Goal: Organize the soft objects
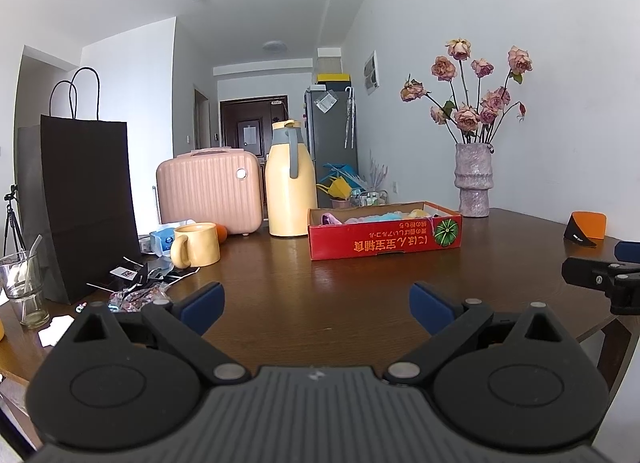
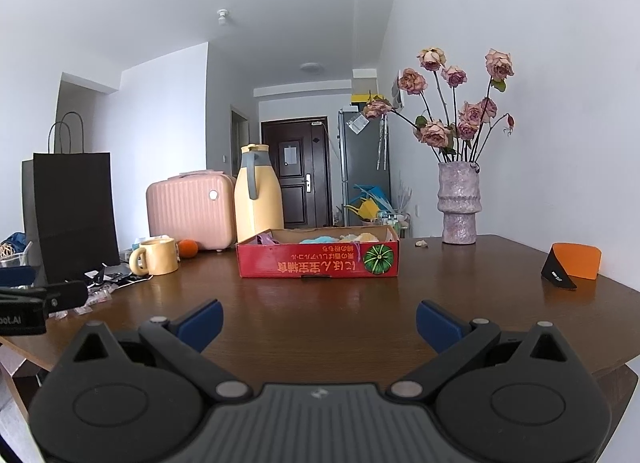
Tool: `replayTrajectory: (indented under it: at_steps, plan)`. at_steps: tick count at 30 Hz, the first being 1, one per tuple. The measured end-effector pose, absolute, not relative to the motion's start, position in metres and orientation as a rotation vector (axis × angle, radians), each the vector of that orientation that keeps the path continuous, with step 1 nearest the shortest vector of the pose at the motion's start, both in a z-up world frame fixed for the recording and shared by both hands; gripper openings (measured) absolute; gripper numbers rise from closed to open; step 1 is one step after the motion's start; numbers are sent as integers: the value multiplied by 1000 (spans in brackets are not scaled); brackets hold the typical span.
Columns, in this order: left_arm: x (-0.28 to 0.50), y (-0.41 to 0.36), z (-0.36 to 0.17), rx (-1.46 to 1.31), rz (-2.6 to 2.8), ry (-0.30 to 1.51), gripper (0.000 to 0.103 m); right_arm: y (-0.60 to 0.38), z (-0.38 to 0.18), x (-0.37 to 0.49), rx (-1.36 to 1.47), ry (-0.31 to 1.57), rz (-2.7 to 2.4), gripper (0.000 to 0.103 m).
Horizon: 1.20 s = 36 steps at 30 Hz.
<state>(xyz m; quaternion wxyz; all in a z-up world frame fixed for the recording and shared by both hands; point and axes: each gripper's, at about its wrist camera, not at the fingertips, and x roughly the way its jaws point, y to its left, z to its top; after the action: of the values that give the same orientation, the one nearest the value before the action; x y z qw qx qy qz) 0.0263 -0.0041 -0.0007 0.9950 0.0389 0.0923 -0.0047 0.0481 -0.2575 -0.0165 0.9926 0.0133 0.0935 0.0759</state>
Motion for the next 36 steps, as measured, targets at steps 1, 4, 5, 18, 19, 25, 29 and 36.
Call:
replayTrajectory:
  at_steps: [1, 4, 5, 18, 19, 25, 29, 36]
  plan:
    - [27, -4, 0, 78, -9, 184, 101, -258, -16, 48, 25, 188, 152, 103]
    - [26, -5, -1, 79, -9, 182, 101, -257, -17, 48, 25, 188, 152, 103]
    - [26, -4, 0, 78, -9, 183, 101, -257, -17, 48, 25, 189, 152, 103]
    - [25, -6, -1, 85, -20, 175, 103, -256, -17, 49, 24, 190, 151, 103]
    - [25, -6, -2, 85, -22, 174, 103, -257, -17, 49, 24, 190, 151, 103]
    - [25, -5, -2, 85, -22, 177, 103, -256, -18, 49, 25, 191, 151, 103]
    - [26, -5, -3, 86, -28, 177, 103, -256, -18, 49, 25, 191, 150, 103]
    - [27, -5, -3, 79, -25, 176, 103, -255, -22, 50, 26, 202, 148, 103]
